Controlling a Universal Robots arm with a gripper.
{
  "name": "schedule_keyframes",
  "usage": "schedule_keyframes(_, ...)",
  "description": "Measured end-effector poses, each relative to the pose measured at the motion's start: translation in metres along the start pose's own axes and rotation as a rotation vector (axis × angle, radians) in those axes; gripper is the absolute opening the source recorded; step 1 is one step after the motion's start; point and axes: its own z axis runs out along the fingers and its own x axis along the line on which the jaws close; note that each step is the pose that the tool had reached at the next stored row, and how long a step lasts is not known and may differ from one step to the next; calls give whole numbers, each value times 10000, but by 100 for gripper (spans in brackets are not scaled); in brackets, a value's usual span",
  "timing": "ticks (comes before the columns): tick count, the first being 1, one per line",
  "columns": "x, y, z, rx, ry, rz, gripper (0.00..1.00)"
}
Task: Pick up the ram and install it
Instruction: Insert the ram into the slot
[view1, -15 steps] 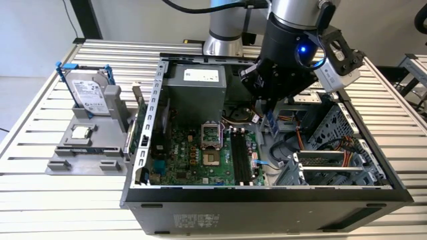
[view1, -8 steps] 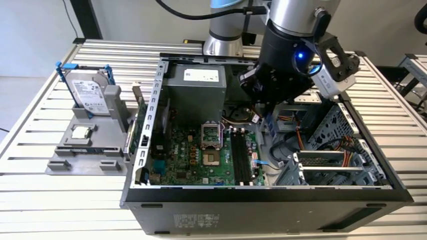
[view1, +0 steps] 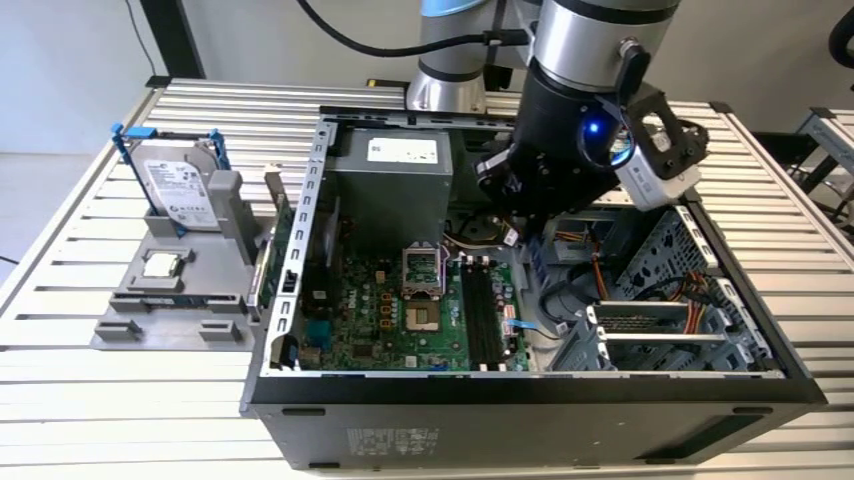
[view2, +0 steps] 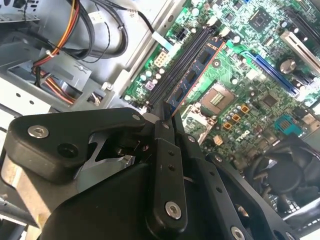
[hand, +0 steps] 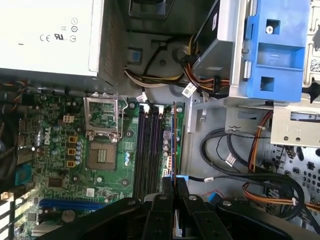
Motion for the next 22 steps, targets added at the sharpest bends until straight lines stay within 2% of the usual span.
schedule_keyframes(3, 3, 0, 54, 3, -1, 69, 0)
schedule_keyframes(6, 8, 4, 109, 16, -6, 294, 0)
schedule_keyframes(12, 12, 3, 202, 82, -15, 1197, 0)
schedule_keyframes(17, 15, 2, 290, 111, -26, 1847, 0)
schedule_keyframes(22, 20, 5, 382, 104, -31, 1689, 0)
